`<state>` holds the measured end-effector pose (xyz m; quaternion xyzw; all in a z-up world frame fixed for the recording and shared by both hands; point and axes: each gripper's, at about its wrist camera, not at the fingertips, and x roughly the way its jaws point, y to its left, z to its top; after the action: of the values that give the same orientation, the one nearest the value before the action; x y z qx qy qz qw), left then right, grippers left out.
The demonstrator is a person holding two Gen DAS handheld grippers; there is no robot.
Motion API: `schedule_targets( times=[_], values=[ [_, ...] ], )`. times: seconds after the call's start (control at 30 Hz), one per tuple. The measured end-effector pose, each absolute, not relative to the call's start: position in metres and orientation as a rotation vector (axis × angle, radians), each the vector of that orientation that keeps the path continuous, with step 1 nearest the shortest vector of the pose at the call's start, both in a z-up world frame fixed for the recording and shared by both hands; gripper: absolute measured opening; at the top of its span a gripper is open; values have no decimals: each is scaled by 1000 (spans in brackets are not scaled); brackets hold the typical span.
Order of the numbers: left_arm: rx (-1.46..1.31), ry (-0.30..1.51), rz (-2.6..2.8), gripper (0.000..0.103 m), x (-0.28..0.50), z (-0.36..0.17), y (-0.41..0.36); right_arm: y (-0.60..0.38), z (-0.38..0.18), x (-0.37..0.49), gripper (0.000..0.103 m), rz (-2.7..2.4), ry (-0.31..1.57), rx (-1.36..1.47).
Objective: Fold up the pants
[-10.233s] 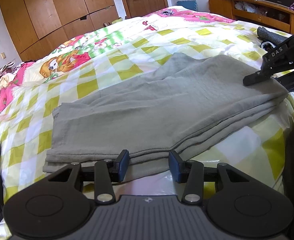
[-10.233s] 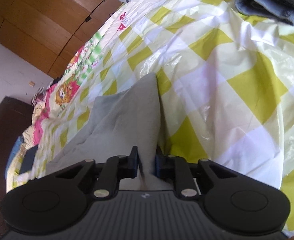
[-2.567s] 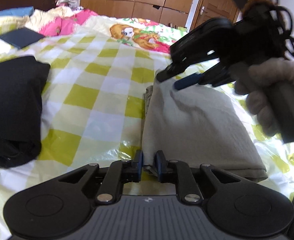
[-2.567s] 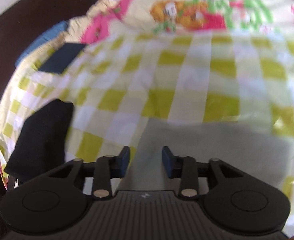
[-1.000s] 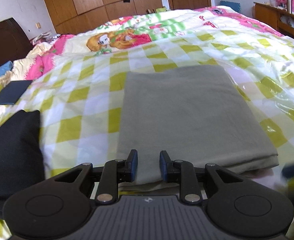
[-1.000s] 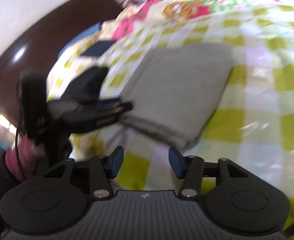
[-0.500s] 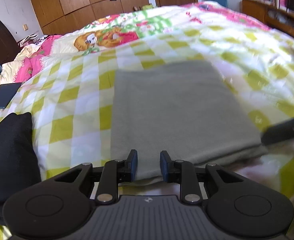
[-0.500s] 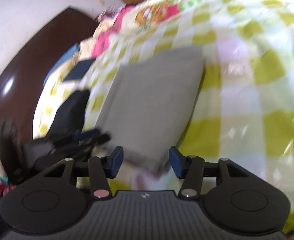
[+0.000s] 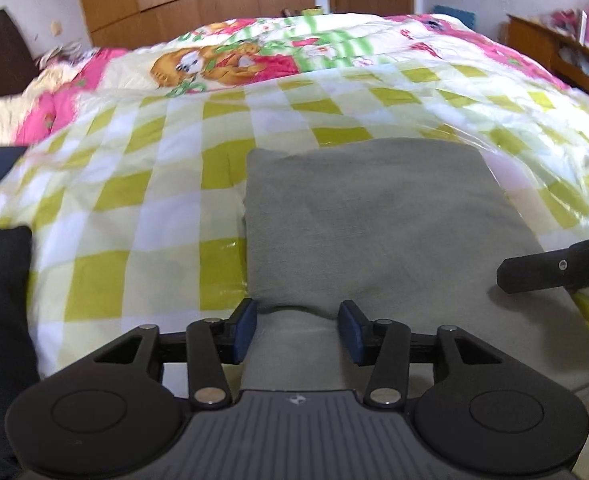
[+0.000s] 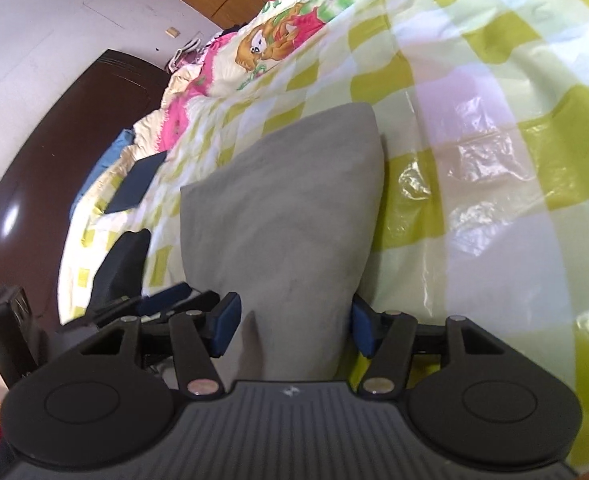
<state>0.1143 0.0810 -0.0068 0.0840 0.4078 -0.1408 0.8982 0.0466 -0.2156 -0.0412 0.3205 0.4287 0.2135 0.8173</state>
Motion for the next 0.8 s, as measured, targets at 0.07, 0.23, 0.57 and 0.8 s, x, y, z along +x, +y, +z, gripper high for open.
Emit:
schedule_targets(
  times=[0.07, 0.23, 0.57, 0.8],
  values=[
    [144, 861, -290, 60, 114, -6, 85, -215, -42, 54, 37, 459, 921, 680],
    [25, 920, -259, 58, 104, -6, 94, -232, -49, 53, 22, 496, 921, 775],
    [88, 926, -242, 58, 85, 5, 73, -251, -54, 56, 25, 516, 934, 832],
    [41, 889, -193, 61, 94, 10, 84, -251, -61, 61, 40, 546, 942, 879]
  ],
)
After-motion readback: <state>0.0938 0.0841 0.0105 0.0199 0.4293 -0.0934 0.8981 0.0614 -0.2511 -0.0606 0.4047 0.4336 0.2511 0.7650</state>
